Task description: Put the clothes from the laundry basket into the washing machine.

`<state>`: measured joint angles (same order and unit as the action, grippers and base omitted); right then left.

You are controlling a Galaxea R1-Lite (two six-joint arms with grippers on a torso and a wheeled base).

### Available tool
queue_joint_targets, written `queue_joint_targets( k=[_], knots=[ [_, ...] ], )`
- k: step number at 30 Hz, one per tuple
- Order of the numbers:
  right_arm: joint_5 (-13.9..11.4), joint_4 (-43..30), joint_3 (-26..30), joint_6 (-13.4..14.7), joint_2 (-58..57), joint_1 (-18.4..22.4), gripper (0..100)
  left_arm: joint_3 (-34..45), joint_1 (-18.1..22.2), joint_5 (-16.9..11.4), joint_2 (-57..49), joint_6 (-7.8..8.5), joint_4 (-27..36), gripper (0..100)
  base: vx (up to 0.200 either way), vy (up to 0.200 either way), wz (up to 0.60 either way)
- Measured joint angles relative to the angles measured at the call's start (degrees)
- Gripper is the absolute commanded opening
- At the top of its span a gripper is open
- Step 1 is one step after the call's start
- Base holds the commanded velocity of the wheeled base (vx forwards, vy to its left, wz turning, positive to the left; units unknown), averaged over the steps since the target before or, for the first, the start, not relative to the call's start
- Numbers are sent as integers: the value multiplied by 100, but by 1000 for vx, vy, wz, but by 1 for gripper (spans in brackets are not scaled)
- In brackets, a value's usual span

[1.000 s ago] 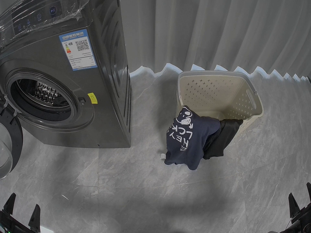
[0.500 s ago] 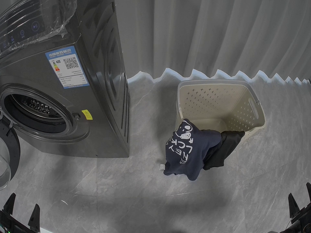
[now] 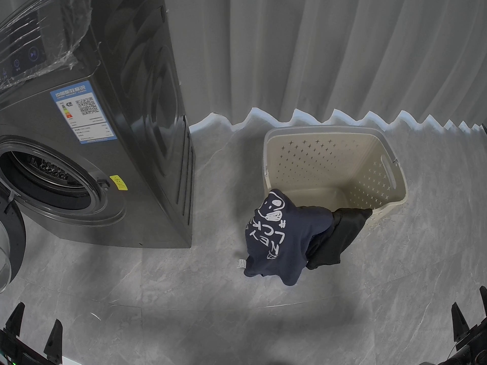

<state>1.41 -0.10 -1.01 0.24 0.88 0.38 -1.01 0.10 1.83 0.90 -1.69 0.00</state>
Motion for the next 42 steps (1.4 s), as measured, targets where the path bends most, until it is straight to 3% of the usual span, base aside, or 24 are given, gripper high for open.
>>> queue_joint_targets(
  k=[8, 23, 32, 42],
  knots=[
    [0, 0, 0, 0, 0, -2, 100, 0, -5, -2, 0, -5, 0, 100, 0, -200, 0],
    [2, 2, 0, -6, 5, 13, 100, 0, -5, -2, 2, 4, -2, 100, 0, 0, 0],
    [-7, 2, 0, -40, 5, 17, 100, 0, 0, 0, 2, 0, 0, 100, 0, -200, 0],
    [0, 0, 0, -35, 5, 17, 100, 0, 0, -2, 2, 4, 0, 100, 0, 0, 0]
  ],
)
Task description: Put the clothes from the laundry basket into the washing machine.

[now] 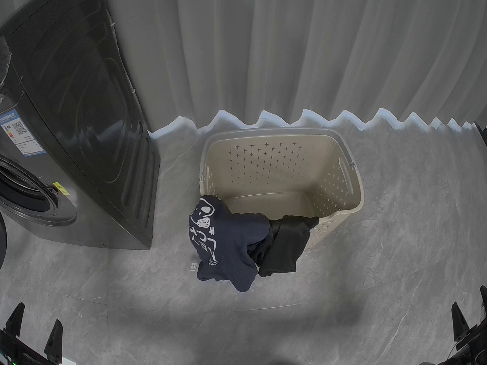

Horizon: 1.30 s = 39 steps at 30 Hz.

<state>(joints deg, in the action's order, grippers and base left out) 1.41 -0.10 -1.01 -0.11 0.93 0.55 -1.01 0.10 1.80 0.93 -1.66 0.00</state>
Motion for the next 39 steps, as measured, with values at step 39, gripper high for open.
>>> queue_joint_targets(
  k=[39],
  knots=[
    [-711, 2074, -1221, 610, 4372, -611, 100, 0, 0, 2, 0, 2, 0, 100, 0, -31, 0]
  ],
)
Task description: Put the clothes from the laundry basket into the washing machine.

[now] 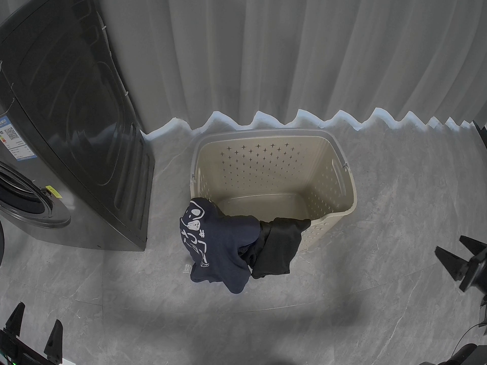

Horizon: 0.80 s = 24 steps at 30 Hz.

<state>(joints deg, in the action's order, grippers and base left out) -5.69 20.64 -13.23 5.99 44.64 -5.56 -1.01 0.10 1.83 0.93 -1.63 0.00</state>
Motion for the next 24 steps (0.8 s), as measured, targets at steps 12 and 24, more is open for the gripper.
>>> queue_joint_targets(
  k=[12, 24],
  knots=[
    [323, 2398, 35, 406, 3440, -1056, 100, 0, -5, 0, 0, 18, 0, 100, 0, 0, 0],
    [944, 4005, -110, 1191, 5702, -2679, 100, 0, -5, 0, 0, 20, 0, 100, 0, 0, 0]
  ],
)
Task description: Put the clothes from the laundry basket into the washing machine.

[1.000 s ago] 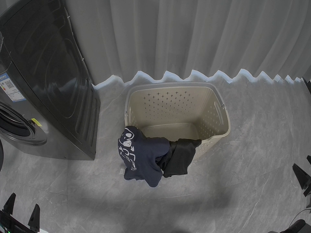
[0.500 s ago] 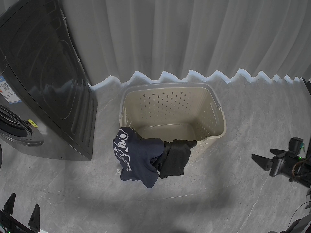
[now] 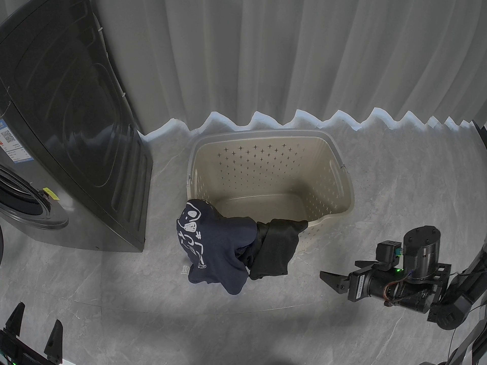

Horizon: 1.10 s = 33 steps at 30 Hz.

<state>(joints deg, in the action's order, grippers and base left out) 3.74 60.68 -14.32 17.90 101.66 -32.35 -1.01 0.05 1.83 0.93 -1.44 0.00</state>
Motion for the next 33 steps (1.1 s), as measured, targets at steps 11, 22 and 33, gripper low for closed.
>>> queue_joint_targets(
  k=[11, 22, 33],
  knots=[
    [28, 330, -185, 38, 680, -229, 100, 0, 5, 0, 0, -1, 0, 100, 0, 0, 0],
    [495, 434, -866, 139, 1108, -585, 100, 0, 2, 0, 0, -1, 0, 100, 0, 0, 0],
    [532, 1026, -1621, 178, 1950, -546, 100, 0, 2, 0, 0, 0, 0, 100, 0, 0, 0]
  ],
)
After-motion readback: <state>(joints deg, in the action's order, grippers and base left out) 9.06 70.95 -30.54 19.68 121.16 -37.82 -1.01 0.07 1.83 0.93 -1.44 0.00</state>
